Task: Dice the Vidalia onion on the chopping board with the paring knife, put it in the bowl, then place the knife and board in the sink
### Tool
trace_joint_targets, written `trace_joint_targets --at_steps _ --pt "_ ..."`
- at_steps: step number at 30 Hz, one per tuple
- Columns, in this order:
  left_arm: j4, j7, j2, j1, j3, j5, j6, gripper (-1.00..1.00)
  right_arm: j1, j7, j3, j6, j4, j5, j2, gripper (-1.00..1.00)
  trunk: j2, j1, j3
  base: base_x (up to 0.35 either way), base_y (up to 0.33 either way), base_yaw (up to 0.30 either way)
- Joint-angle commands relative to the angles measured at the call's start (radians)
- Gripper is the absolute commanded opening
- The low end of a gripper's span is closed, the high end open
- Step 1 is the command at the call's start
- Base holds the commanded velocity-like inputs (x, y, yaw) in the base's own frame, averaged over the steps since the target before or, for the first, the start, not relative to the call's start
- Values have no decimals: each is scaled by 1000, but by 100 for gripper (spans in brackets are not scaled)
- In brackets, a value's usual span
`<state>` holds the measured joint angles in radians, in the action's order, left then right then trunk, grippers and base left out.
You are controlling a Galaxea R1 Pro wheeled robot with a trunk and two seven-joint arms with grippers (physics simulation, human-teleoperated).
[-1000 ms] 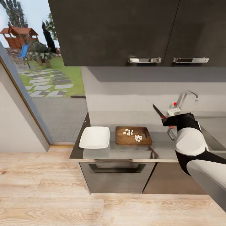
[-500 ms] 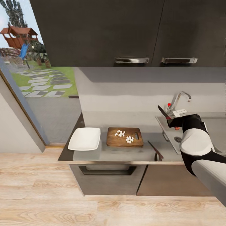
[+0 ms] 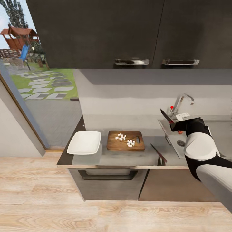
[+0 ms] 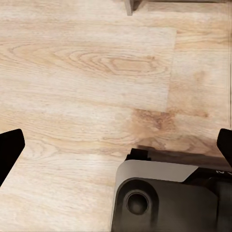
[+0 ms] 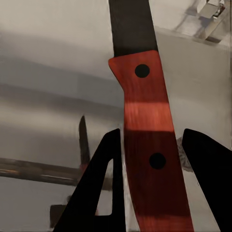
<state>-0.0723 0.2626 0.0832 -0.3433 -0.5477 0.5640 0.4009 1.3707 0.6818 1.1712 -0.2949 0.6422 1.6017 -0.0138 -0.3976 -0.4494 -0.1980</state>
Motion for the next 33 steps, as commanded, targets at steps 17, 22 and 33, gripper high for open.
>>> trace_joint_targets --at_steps 17,22,33 --pt "-4 3 1 -2 -6 0 6 100 -90 -42 6 20 -30 3 -4 -100 -2 -1 -2 0 -135 0" --pt "-4 3 1 -2 -6 0 6 100 -104 -64 10 23 -37 0 -5 -100 -2 -1 -2 0 0 0" --pt "-4 3 1 -2 -6 0 5 100 -120 -67 99 75 -39 1 -55 -100 -2 -1 -2 24 0 0"
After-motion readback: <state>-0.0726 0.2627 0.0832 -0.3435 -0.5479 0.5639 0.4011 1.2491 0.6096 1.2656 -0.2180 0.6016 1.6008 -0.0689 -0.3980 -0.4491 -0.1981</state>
